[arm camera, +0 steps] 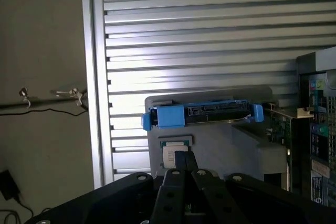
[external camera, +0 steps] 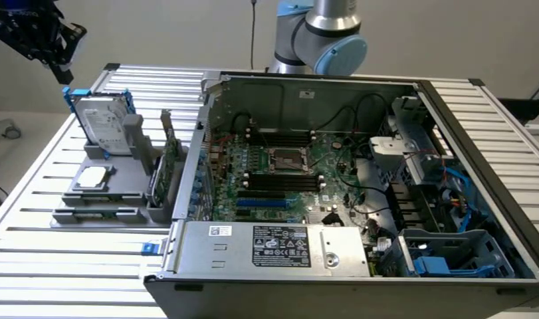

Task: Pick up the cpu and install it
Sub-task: 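Pick up the cpu and move it towards the insertion slot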

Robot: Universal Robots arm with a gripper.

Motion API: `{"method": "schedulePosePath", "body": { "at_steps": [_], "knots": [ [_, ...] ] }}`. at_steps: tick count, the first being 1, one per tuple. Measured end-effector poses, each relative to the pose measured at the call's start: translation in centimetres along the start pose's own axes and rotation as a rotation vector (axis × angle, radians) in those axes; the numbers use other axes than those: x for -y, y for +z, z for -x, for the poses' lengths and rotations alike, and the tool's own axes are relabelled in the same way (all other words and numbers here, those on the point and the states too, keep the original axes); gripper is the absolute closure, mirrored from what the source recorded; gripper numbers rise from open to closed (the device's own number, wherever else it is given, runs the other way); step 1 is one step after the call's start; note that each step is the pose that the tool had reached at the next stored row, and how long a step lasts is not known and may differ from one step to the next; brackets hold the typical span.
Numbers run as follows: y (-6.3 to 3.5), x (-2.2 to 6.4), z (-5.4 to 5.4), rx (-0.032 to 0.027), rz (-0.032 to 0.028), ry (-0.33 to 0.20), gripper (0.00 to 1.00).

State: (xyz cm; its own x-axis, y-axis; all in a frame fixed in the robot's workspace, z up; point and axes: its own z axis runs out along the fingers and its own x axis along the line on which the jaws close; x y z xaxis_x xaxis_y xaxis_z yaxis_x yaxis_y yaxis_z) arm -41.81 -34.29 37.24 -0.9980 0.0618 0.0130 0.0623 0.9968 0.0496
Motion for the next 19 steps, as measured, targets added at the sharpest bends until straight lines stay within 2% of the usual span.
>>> {"method": "schedulePosePath", "body": {
  "at_steps": [9, 10, 12, 13, 14, 15, 16, 19],
  "knots": [
    [0.01, -0.06, 0.0, -0.0013, -0.0001, 0.0, 0.89],
    [0.0, -0.07, 0.0, -0.0014, -0.0001, 0.0, 0.86],
    [0.0, -0.07, 0.0, -0.0014, -0.0001, 0.0, 0.86],
    [0.0, -0.07, 0.0, -0.0014, -0.0001, 0.0, 0.54],
    [0.0, -0.07, 0.0, -0.0014, -0.0001, 0.0, 0.54],
    [0.0, -0.07, -0.01, -0.0015, -0.0001, 0.0, 0.41],
    [0.0, -0.07, 0.0, -0.0015, -0.0001, 0.0, 0.41],
    [0.0, -0.07, 0.0, -0.0015, -0.0001, 0.0, 0.03]
  ]
}}
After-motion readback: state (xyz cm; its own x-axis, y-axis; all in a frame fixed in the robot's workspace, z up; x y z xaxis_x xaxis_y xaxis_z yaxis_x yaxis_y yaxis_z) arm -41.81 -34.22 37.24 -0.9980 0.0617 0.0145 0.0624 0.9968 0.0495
